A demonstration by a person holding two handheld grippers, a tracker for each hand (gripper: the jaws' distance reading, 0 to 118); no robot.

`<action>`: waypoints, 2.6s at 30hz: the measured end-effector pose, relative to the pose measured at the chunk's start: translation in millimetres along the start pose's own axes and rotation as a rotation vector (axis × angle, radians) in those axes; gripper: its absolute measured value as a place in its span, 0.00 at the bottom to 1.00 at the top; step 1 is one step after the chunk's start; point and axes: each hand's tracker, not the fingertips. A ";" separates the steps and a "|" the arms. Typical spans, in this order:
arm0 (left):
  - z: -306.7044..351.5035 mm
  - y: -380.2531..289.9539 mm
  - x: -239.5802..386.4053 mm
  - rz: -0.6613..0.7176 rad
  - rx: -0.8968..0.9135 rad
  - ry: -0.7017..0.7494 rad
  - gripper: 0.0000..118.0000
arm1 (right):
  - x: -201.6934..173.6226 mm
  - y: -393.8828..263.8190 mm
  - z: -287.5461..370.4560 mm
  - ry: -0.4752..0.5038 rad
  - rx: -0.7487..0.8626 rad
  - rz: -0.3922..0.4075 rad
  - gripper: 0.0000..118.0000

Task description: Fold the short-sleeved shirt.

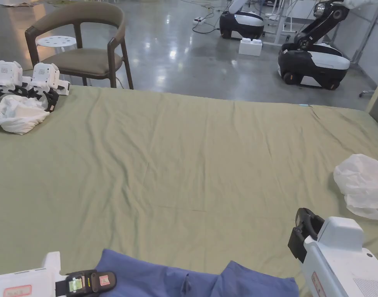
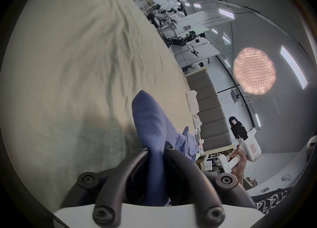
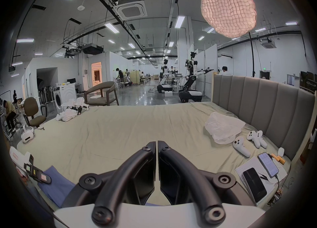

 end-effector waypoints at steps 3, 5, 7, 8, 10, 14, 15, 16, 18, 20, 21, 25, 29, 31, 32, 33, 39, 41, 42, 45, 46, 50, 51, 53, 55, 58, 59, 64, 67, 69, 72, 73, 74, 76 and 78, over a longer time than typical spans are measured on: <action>24.3 14.0 16.7 -0.010 0.026 0.082 0.06 | 3.6 1.8 7.1 -0.008 0.011 0.004 0.01; 40.1 12.9 51.0 -0.067 0.045 0.151 0.06 | 5.2 2.6 9.0 -0.010 0.015 0.008 0.01; 57.6 18.9 74.7 -0.107 0.049 0.266 0.06 | 5.7 2.6 9.4 -0.007 0.018 0.009 0.01; 66.1 25.5 90.4 -0.139 0.058 0.327 0.06 | 5.6 2.5 9.3 -0.005 0.019 0.011 0.01; 71.8 27.9 113.1 -0.177 0.072 0.445 0.06 | 5.4 1.7 9.0 0.000 0.021 0.009 0.01; 63.1 28.8 158.1 -0.301 0.058 0.575 0.06 | 4.0 -0.8 7.0 0.016 0.021 -0.003 0.01; 56.6 25.2 168.7 -0.318 0.044 0.569 0.06 | 3.9 -1.4 6.6 0.019 0.021 -0.006 0.01; 50.7 26.9 172.5 -0.350 0.035 0.588 0.06 | 3.8 -2.2 6.0 0.020 0.021 -0.009 0.01; 36.7 18.6 190.3 -0.412 0.011 0.612 0.06 | 4.6 -4.0 5.2 0.021 0.021 -0.013 0.01; 19.0 8.7 205.0 -0.444 -0.010 0.614 0.06 | 6.6 -5.2 4.2 0.022 0.018 -0.020 0.01; 12.3 4.4 211.1 -0.455 -0.021 0.614 0.06 | 7.5 -5.6 3.9 0.021 0.017 -0.021 0.01; -16.1 -8.0 221.3 -0.531 -0.050 0.613 0.06 | 12.9 -7.1 3.4 0.014 0.013 -0.024 0.01; -51.0 -29.5 231.8 -0.537 -0.109 0.570 0.06 | 17.5 -8.7 3.3 0.005 0.012 -0.027 0.01; -68.5 -36.2 230.3 -0.523 -0.128 0.546 0.06 | 19.2 -9.3 4.0 0.000 0.014 -0.030 0.01; -80.0 -43.9 234.3 -0.505 -0.133 0.541 0.06 | 20.1 -9.4 4.1 -0.004 0.014 -0.031 0.01; -89.3 -47.6 233.4 -0.500 -0.138 0.535 0.06 | 21.0 -9.5 4.3 -0.005 0.014 -0.032 0.01; -149.8 -82.1 228.8 -0.509 -0.196 0.531 0.07 | 25.5 -11.3 5.2 -0.019 0.009 -0.031 0.01; -171.7 -94.9 224.1 -0.517 -0.220 0.553 0.07 | 26.6 -12.6 5.3 -0.023 0.007 -0.032 0.01; -178.3 -98.8 221.2 -0.516 -0.229 0.568 0.07 | 27.0 -13.4 5.2 -0.024 0.005 -0.034 0.01; -195.9 -111.5 216.8 -0.507 -0.248 0.582 0.07 | 27.6 -16.1 5.1 -0.026 0.000 -0.034 0.01; -198.7 -116.2 218.9 -0.513 -0.248 0.590 0.07 | 27.7 -16.8 4.8 -0.026 -0.002 -0.034 0.01; -203.7 -122.6 224.4 -0.525 -0.234 0.596 0.08 | 26.7 -20.0 3.1 -0.024 -0.011 -0.040 0.01; -205.9 -122.2 223.1 -0.518 -0.236 0.599 0.12 | 26.3 -20.6 2.8 -0.023 -0.012 -0.041 0.01; -204.6 -117.0 220.0 -0.463 -0.242 0.559 0.26 | 25.0 -21.8 2.0 -0.019 -0.016 -0.041 0.01; -196.3 -112.7 222.9 -0.435 -0.237 0.490 0.46 | 24.6 -22.7 2.0 -0.015 -0.019 -0.044 0.01; -176.8 -103.0 232.7 -0.400 -0.205 0.414 0.55 | 24.9 -22.5 2.1 -0.014 -0.020 -0.038 0.01; -169.6 -99.2 235.8 -0.393 -0.195 0.373 0.54 | 25.8 -22.3 1.9 -0.015 -0.020 -0.038 0.01; -161.9 -89.1 232.5 -0.390 -0.185 0.344 0.05 | 29.2 -21.0 1.8 -0.025 -0.024 -0.045 0.01; -181.6 -97.8 208.0 -0.359 -0.285 0.414 0.01 | 29.8 -21.4 2.6 -0.027 -0.027 -0.045 0.01; -194.9 -105.4 191.7 -0.311 -0.339 0.369 0.01 | 29.9 -21.9 3.3 -0.028 -0.028 -0.043 0.01; -213.5 -116.2 171.6 -0.271 -0.366 0.356 0.01 | 29.9 -22.5 3.6 -0.031 -0.031 -0.040 0.01; -217.4 -120.4 166.7 -0.273 -0.356 0.363 0.01 | 30.1 -22.8 3.7 -0.032 -0.031 -0.042 0.01; -219.3 -123.0 162.3 -0.278 -0.336 0.355 0.01 | 30.3 -23.1 3.7 -0.034 -0.031 -0.042 0.01; -219.8 -123.2 157.7 -0.274 -0.305 0.318 0.01 | 30.6 -23.0 3.5 -0.035 -0.032 -0.042 0.01; -215.5 -120.7 154.8 -0.272 -0.294 0.296 0.01 | 30.1 -22.1 2.8 -0.034 -0.033 -0.040 0.01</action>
